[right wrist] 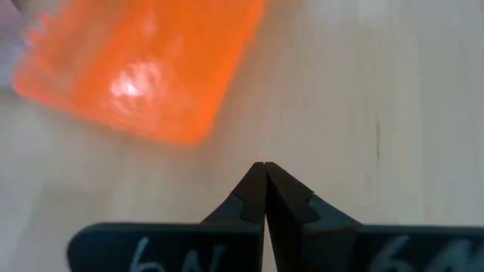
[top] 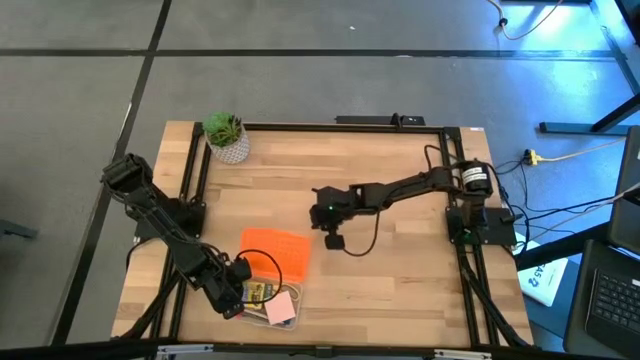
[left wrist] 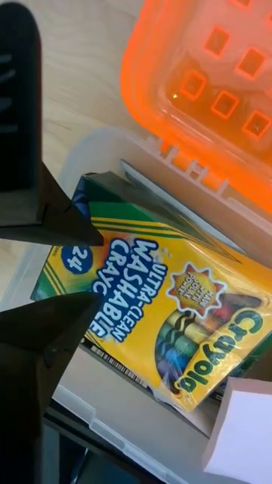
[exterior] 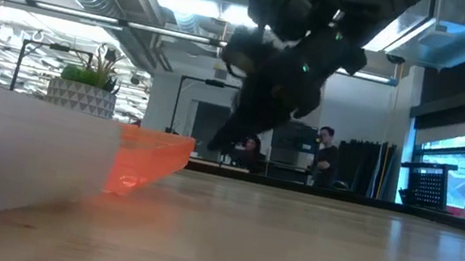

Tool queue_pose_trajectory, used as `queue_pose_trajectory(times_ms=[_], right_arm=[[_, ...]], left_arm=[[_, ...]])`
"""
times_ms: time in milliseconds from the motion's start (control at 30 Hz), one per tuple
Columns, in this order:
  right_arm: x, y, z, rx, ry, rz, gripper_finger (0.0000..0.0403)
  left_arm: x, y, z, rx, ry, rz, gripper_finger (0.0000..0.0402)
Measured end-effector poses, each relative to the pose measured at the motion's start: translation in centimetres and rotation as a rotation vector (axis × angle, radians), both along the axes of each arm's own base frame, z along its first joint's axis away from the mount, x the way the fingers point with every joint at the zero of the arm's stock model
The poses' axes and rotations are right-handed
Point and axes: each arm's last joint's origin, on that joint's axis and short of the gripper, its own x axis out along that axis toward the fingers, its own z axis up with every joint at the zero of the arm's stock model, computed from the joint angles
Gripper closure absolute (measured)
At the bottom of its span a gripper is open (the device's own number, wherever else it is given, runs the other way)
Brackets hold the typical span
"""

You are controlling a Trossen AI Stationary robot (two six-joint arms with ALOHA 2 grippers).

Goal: Pack school essentials
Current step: Close the orange supply box

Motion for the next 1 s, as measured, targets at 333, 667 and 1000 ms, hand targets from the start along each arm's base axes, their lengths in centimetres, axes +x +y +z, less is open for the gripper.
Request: queue_pose_trajectory(times_ms=[333,667,1000], right_arm=[[0.6,-0.7,-3.7,0.031,0.062,0.011,0.0396],[1.5,0.7,-5.2,0.176,-0.011,0.179,0.0396],[2.2,1.6,-5.6,0.174,-0.106,0.261,0.0396]], left_arm=[[0.0,0.0,0.0,-0.002,-0.002,0.0,0.0298],[0.0,0.0,0.0,-0.001,-0.002,-0.001,0.0298],[0.0,0.0,0.0,-0.003,-0.004,-0.004,0.0298]])
